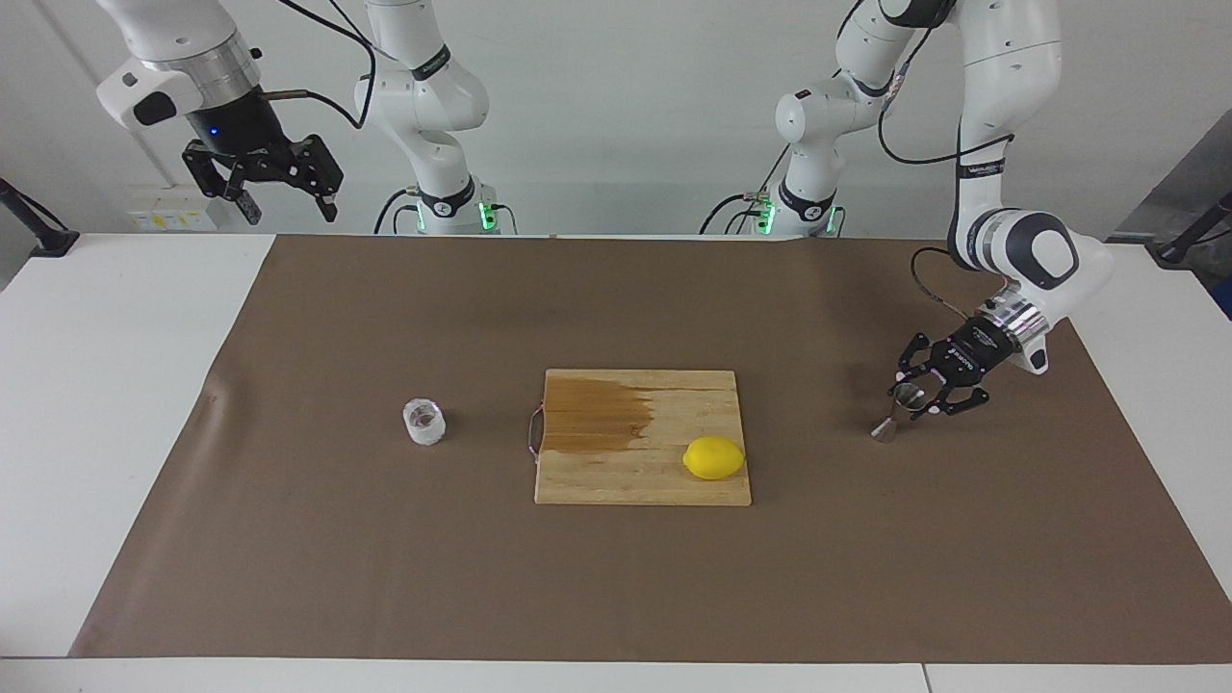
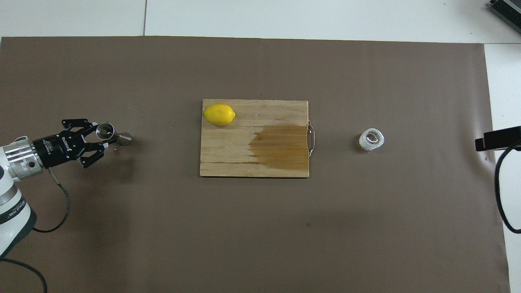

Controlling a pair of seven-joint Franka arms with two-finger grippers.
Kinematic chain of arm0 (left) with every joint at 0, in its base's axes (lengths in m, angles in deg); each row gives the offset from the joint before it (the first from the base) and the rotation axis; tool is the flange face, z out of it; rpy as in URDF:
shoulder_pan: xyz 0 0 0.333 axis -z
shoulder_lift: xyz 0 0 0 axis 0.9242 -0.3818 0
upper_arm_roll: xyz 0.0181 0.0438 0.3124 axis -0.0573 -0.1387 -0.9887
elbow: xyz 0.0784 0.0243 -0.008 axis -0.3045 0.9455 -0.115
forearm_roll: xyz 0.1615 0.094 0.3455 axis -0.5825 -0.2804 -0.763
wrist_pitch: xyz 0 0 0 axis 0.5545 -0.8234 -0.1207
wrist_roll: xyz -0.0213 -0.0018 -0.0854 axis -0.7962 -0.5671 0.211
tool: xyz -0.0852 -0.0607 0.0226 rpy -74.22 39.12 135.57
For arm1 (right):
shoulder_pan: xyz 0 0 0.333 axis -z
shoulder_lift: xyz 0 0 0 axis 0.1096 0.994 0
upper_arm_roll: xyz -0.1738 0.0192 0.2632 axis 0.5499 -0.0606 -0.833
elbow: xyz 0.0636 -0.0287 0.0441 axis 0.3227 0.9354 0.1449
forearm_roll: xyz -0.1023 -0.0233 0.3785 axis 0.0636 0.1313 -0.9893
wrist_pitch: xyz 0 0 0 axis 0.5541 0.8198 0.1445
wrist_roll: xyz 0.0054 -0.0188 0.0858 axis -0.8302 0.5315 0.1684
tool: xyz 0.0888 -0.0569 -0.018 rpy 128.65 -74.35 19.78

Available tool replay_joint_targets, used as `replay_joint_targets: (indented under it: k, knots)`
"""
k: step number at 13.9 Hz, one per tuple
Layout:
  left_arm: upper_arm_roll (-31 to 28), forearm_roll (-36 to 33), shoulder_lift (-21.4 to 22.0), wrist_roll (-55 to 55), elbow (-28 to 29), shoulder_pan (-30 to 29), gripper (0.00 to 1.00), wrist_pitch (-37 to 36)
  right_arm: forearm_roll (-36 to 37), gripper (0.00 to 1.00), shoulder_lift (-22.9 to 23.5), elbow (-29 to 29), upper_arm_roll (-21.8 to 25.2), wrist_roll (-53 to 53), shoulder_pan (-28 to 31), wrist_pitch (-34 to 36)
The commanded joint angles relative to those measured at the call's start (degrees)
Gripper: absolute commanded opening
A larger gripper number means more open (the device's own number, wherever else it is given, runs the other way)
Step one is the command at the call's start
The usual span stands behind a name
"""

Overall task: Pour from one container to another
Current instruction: 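Close the left gripper around the small metal cup, then lift the metal cup with the left gripper and carry it over the board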

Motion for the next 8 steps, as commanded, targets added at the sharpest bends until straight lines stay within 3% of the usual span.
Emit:
replay_joint_targets:
  k: [1,5,8]
  knots:
    - [0.05,1.1,0.39,-2.84,-1.55,2.42,0.0,-0.96,0.52,1.0,-1.2,1.37,-0.16,0.82,0.47,-0.39]
    - [0.05,1.1,1.8,-12.69,-5.33,8.31,0.0,-0.08,0.52,1.0,-1.2,1.37,-0.16,0.82,0.47,-0.39]
    - [0.84,2.58,3.55,-13.05,-5.33,12.09,0.0,0.97,0.52,1.0,-1.2,1.38,-0.16,0.82,0.47,-0.39]
